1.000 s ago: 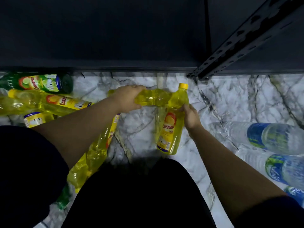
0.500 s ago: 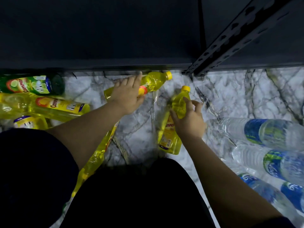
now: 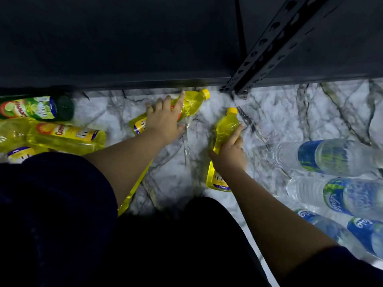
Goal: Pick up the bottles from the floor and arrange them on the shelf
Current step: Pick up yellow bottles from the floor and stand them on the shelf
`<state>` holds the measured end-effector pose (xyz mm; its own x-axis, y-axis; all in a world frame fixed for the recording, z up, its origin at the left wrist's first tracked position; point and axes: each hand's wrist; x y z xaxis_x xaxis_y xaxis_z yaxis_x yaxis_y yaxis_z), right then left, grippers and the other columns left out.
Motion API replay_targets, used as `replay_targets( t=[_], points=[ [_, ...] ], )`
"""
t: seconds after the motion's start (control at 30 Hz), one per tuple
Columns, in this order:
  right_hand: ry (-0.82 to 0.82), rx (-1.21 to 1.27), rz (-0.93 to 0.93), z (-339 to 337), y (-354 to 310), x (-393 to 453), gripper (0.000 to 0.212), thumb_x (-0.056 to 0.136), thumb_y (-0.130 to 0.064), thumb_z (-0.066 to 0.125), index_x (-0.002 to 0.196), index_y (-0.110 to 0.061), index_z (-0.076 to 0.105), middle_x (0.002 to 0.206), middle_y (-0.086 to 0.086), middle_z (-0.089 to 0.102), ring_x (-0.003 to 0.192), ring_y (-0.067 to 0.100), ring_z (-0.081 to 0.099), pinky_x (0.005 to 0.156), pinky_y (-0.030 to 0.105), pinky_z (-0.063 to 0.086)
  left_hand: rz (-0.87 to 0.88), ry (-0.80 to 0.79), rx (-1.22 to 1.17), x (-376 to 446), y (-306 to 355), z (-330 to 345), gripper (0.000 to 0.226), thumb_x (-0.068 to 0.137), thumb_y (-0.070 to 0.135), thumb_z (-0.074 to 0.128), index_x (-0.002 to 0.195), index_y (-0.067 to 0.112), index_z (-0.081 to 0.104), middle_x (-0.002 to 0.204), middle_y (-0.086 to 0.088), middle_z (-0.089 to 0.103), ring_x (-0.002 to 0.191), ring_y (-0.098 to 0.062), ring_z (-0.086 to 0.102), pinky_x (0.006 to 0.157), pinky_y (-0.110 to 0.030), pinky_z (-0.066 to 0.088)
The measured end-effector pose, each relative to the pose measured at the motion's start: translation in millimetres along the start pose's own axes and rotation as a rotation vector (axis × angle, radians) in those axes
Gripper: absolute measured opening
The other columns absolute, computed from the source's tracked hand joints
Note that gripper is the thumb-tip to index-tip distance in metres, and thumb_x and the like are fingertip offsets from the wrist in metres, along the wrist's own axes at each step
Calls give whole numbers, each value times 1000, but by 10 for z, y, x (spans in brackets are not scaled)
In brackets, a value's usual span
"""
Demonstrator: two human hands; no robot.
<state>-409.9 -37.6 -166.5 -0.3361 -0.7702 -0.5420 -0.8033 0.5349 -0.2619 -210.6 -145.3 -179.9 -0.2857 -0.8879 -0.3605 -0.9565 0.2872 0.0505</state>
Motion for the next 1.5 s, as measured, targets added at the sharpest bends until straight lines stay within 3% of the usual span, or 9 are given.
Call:
replay_targets(
  t=[0.2,0.57,0.7,0.87,1.0,1.13,1.3,1.43,1.5],
  points=[
    [17,54,68,12,-37,38,136,87,-65,74,162,-19,-30,158,22,34,142,42,43,102,51,49,-67,-3,89,88,26,-22,105,96,52,63,164,18,-8,165,-21,23,151,-41,26,121,-61,25],
    [84,213,-115,-112,62,-117,114,96,-34,71,166,-24,-18,162,21,30,129,48,54,87,50,51,17,-10,-25,-144,-244,-160,89,99,50,59,164,11,12,145,-18,45,132,-41,47,103,-54,43],
    [200,317,-245,-401,-27,-424,110,96,-29,73,168,-21,-10,168,14,25,138,43,49,88,47,51,41,137,-274,-623,-455,-472,92,97,46,65,164,7,16,140,-24,49,125,-44,51,100,-55,47],
    [311,544,-370,-863,-282,-766,107,98,-26,76,168,-19,-4,172,-6,13,161,18,20,125,50,32,-47,325,-633,-1210,-531,-1169,97,95,47,68,165,16,10,148,-19,46,133,-35,49,104,-46,45],
    [355,659,-468,-1220,-540,-1017,109,96,-45,75,167,-37,-7,176,-3,17,160,18,24,124,53,35,-89,514,-758,-1590,-466,-1716,100,93,46,72,166,15,11,151,-10,42,133,-6,40,105,-24,37],
    [450,712,-585,-1634,-820,-1358,111,95,-38,79,168,-33,-5,175,-4,18,159,11,27,119,14,29,-73,699,-808,-1933,-383,-2242,100,91,42,76,165,14,14,152,-7,41,129,5,33,101,5,22],
    [643,762,-787,-2342,-1213,-1918,111,93,-30,81,169,-24,0,162,-28,15,139,-29,19,101,-6,23,2,963,-812,-2378,-258,-3010,98,89,44,78,163,12,23,150,-7,45,137,-11,46,108,-6,32],
    [824,748,-946,-3059,-1551,-2493,112,93,-35,81,169,-22,0,163,-28,12,141,-28,15,100,-2,27,49,1153,-799,-2760,-175,-3716,95,89,45,77,163,15,24,150,-5,47,136,-15,49,104,-1,31],
    [896,760,-1005,-3435,-1721,-2797,111,93,-34,81,169,-19,1,158,-27,17,143,-17,30,96,7,33,65,1240,-771,-2946,-132,-4097,96,89,48,76,163,16,23,152,-5,46,135,-15,48,100,1,29]
  ],
)
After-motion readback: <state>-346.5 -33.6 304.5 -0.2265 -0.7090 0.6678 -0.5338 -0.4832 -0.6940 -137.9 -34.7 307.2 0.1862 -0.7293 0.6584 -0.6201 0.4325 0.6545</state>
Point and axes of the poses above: each hand's wrist, its own x-axis towards the middle knuckle, its own z-axis out of the palm, y = z × x
